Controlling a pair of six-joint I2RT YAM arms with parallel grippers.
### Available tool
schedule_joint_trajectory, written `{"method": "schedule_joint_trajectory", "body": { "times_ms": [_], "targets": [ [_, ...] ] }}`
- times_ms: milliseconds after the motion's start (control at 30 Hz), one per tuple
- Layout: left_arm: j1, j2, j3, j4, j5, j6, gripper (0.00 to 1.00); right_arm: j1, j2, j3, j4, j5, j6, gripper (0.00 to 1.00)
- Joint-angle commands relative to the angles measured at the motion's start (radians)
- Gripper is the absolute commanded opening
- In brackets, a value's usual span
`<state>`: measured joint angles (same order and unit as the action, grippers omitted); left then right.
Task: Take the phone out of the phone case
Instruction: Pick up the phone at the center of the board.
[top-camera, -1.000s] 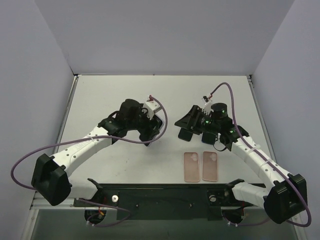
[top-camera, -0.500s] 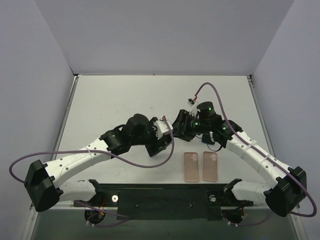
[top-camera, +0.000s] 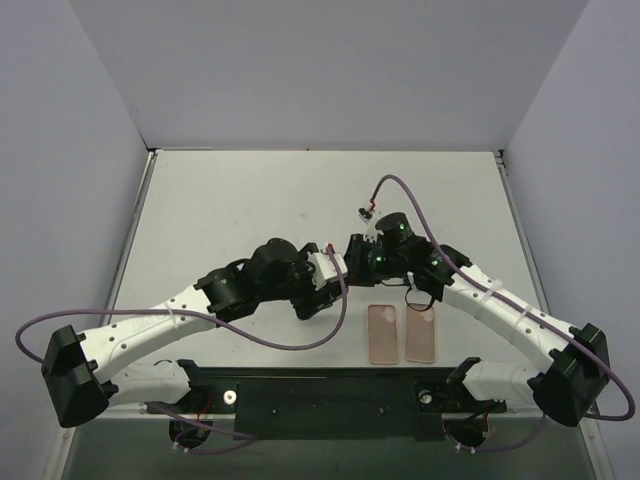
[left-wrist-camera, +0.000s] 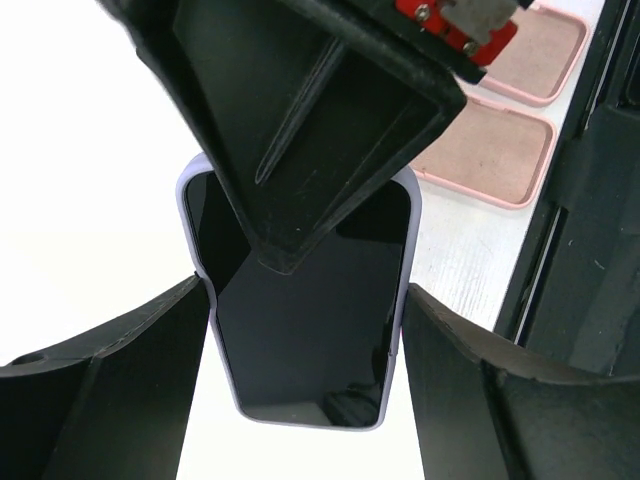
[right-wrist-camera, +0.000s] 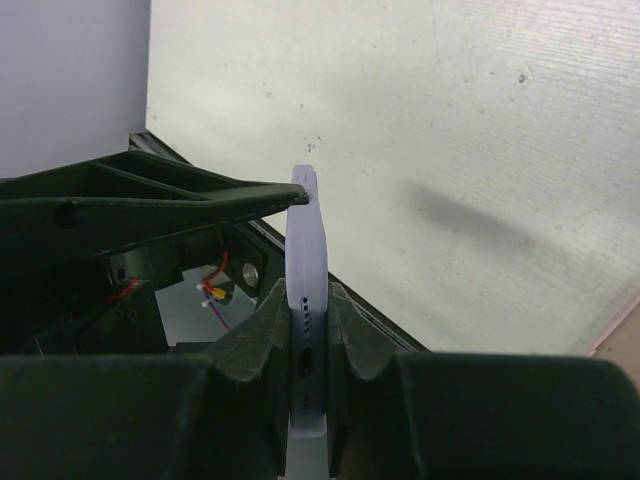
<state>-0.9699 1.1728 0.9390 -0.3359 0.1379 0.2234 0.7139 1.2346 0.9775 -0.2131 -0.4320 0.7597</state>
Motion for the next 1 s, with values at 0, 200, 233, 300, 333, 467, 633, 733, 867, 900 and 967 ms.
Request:
{"method": "schedule_joint_trajectory", "body": {
  "times_ms": [0,200,233,300,333,467,633,733,867,900,967],
  "targets": [
    [-0.003,-0.085,0.004,0.121,-0.053,-0.062,0.48,-0.001,-0.128,-0.09,0.158,0.097,0.09,0.0],
    [-0.003,-0.166,-0.031,0.216,-0.052,-0.176,0.83,-0.007,-0.294,-0.2,0.336,0.206,0.176,0.0],
    [-0.003,-0.185,-0.037,0.23,-0.05,-0.185,0.84,-0.01,-0.311,-0.209,0.348,0.219,0.182,0.0],
    [-0.003,-0.215,-0.043,0.261,-0.078,-0.217,0.85,-0.011,-0.333,-0.227,0.363,0.229,0.194,0.0],
    [-0.001,-0.223,-0.045,0.285,-0.102,-0.27,0.85,-0.013,-0.339,-0.246,0.391,0.228,0.199,0.0],
    [0.002,-0.289,-0.069,0.32,-0.257,-0.396,0.87,-0.019,-0.371,-0.28,0.425,0.226,0.213,0.0],
    [0.011,-0.399,-0.094,0.341,-0.457,-0.579,0.9,-0.04,-0.432,-0.318,0.484,0.237,0.237,0.0],
    [0.013,-0.436,-0.1,0.212,-0.648,-0.867,0.93,-0.054,-0.489,-0.35,0.555,0.287,0.257,0.0],
    [0.017,-0.493,-0.257,0.377,-0.581,-1.168,0.97,-0.051,-0.579,-0.534,0.841,0.404,0.341,0.0],
    [0.02,-0.496,-0.335,0.485,-0.552,-1.253,0.97,-0.05,-0.587,-0.559,0.948,0.421,0.354,0.0],
    [0.022,-0.496,-0.455,0.706,-0.532,-1.368,0.97,-0.048,-0.615,-0.628,1.07,0.498,0.38,0.0]
  ]
}}
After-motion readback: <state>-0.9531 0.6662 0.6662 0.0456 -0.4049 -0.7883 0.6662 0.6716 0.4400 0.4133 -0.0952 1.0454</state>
